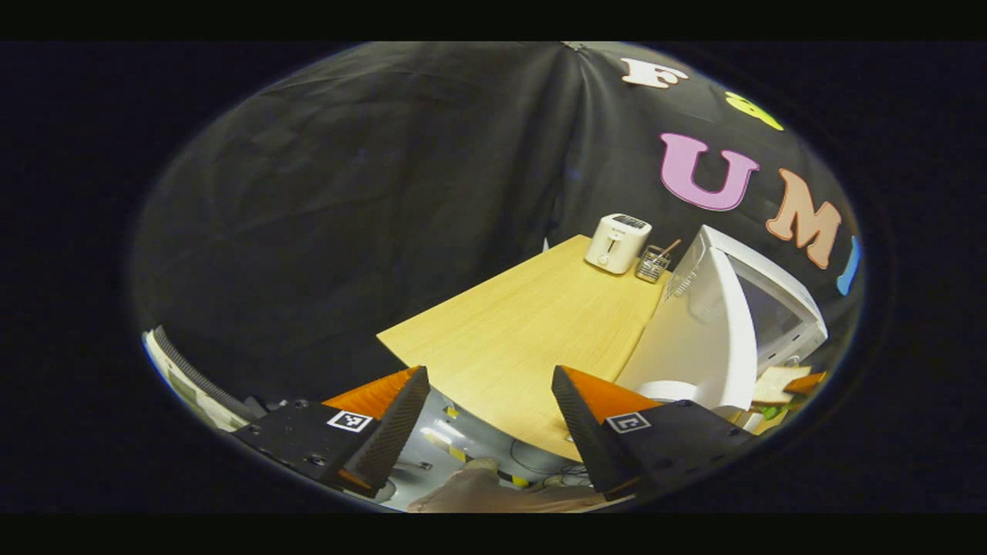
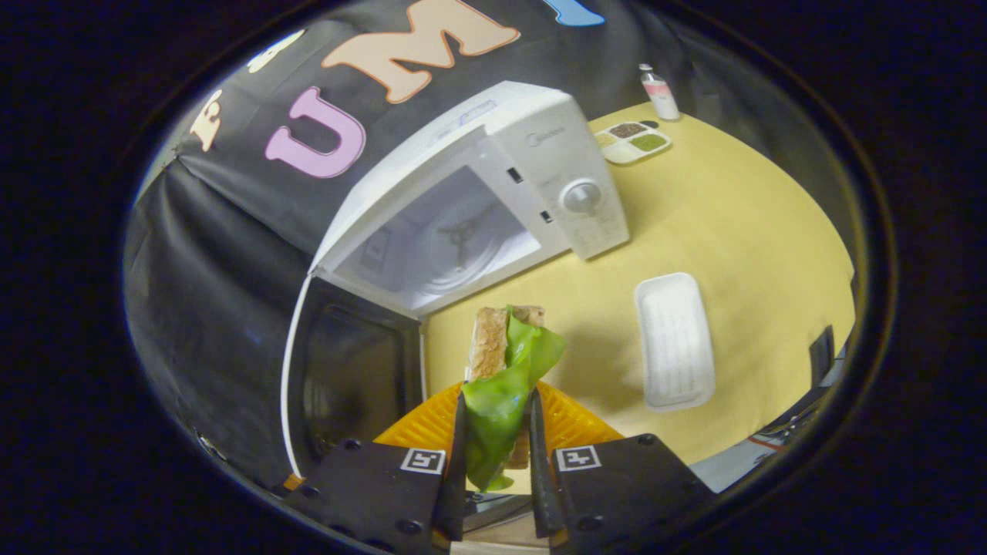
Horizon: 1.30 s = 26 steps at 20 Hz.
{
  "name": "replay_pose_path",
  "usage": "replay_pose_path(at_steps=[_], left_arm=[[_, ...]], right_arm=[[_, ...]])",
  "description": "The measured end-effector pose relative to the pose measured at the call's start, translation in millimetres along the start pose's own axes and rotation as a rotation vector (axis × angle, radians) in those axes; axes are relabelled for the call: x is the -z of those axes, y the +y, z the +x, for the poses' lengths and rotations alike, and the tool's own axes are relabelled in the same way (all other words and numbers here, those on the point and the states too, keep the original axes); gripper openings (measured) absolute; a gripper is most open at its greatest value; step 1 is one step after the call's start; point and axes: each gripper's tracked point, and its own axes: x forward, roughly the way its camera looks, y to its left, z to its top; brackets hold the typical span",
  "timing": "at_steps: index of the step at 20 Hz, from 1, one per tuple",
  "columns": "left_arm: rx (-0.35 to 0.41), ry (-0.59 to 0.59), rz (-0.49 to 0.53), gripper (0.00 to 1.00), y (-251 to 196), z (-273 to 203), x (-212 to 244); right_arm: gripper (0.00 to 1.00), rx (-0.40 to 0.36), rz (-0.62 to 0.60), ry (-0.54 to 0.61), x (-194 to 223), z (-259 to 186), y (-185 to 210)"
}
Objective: Open the microwave oven with the left hand, put the food in, and close the microwave oven.
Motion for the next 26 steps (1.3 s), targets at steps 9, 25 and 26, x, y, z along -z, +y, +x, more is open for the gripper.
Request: replay_pose_path(at_steps=[9, 25, 26], left_arm=[[0.104, -0.023, 0.117, 0.94, -11.2, 23.4, -21.7], [0.112, -0.005, 0.131, 0.90, 4.8, 32.2, -22.8], [0.110, 0.004, 0.134, 0.93, 6.0, 31.6, -20.0]], right_arm=[[0.37, -0.183, 0.169, -0.236, -40.4, 58.1, 91.1], [0.33, -0.024, 0.125, -0.452, -108.5, 181.2, 73.1], [0.33, -0.023, 0.114, -0.469, -112.9, 183.0, 74.9]])
